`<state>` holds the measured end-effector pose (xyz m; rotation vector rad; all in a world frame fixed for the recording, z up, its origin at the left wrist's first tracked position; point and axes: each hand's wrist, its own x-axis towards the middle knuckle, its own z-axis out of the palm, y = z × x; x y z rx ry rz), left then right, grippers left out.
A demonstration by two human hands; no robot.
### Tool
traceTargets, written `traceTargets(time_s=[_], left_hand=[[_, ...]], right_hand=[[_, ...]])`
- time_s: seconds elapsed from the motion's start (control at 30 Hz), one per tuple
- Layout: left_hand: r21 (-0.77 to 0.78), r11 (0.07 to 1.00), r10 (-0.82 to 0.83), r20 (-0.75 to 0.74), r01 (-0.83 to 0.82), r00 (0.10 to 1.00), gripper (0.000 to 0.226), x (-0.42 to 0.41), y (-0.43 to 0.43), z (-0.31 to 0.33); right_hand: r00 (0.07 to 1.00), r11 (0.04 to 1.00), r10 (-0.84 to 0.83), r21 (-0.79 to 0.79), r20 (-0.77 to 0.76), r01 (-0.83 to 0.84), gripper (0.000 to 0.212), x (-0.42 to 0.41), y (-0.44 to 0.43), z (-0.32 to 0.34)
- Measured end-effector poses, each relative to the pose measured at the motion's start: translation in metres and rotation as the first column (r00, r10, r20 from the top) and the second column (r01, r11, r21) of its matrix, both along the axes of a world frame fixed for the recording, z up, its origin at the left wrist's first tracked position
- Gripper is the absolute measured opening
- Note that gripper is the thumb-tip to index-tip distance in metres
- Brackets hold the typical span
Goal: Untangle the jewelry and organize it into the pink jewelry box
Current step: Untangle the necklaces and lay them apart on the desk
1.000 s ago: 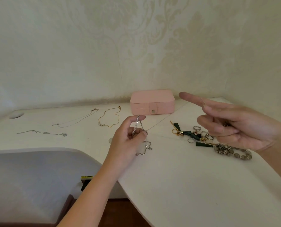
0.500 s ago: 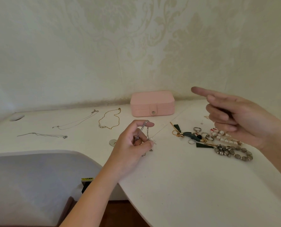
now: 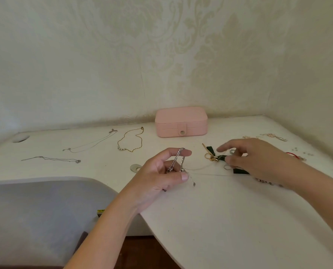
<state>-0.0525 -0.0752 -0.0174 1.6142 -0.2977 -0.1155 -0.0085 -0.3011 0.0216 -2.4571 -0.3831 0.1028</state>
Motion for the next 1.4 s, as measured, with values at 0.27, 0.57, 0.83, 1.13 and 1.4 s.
traceTargets(time_s=[0.27,0.57,0.83,1.13,1.4], left_hand=[[0.019,1.000,0.008,-0.004,-0.007,1.000,0.043,-0.003,-0.002,0.002],[0.052,0.999,0.007,0.056,-0.010,0.998,0.045,0.000,-0.005,-0.005],[0.197,0.979,0.018,0.149,-0.048,0.989,0.043,0.000,-0.005,-0.009],[0.272,0.955,0.078,0.149,-0.117,0.986,0.044,-0.004,-0.010,-0.010],[0.235,0.960,0.130,0.118,-0.155,0.984,0.045,-0.003,-0.012,-0.010]], right_hand=[[0.974,0.997,-0.031,-0.061,0.224,0.046,0.007,0.000,0.011,-0.018],[0.978,0.951,0.204,0.247,-0.043,-0.187,0.007,-0.030,0.041,-0.009],[0.974,0.951,0.173,0.282,-0.143,-0.128,0.010,-0.031,0.045,-0.016],[0.985,0.983,0.156,0.082,0.079,-0.162,0.012,-0.035,0.045,-0.017],[0.911,0.972,0.235,-0.107,0.338,-0.211,0.008,-0.034,0.050,-0.024]])
